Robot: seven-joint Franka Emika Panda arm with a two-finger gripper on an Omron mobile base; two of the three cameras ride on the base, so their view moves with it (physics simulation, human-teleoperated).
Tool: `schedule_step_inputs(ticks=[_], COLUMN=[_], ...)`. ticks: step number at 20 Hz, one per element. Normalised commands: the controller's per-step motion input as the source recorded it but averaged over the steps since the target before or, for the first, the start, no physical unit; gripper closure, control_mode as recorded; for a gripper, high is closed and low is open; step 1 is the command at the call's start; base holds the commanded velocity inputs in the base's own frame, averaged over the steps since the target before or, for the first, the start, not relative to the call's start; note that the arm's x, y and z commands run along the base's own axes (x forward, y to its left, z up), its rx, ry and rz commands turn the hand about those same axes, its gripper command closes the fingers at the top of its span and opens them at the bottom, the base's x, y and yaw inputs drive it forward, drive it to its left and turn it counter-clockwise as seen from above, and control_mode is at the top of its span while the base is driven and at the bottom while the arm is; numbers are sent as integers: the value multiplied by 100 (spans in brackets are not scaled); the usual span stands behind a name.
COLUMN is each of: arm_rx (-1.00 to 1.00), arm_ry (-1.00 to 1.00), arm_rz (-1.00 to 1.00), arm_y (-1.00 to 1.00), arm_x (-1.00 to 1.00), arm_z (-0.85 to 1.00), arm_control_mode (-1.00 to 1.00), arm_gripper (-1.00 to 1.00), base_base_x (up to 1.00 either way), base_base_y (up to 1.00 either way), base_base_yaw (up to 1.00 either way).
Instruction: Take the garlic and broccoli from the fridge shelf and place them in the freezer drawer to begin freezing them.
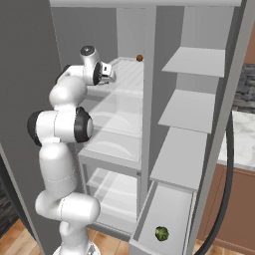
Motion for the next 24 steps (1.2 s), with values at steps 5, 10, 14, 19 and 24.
schedule_step_inputs(ticks=[5, 10, 14, 19, 24], arm_rx=[0, 0, 1, 3, 3], arm_ry=[-13, -19, -7, 0, 0], arm_rz=[1, 3, 1, 0, 0], arm_y=[-7, -36, -29, -10, -1], arm_x=[0, -38, -59, -98, -100], arm_z=[0, 0, 10, 21, 23], arm_control_mode=[-100, -100, -100, -100, -100], arm_gripper=[100, 100, 100, 100, 100], base_base_x=[0, 0, 0, 0, 0], base_base_y=[0, 0, 0, 0, 0], base_base_yaw=[0, 0, 0, 0, 0])
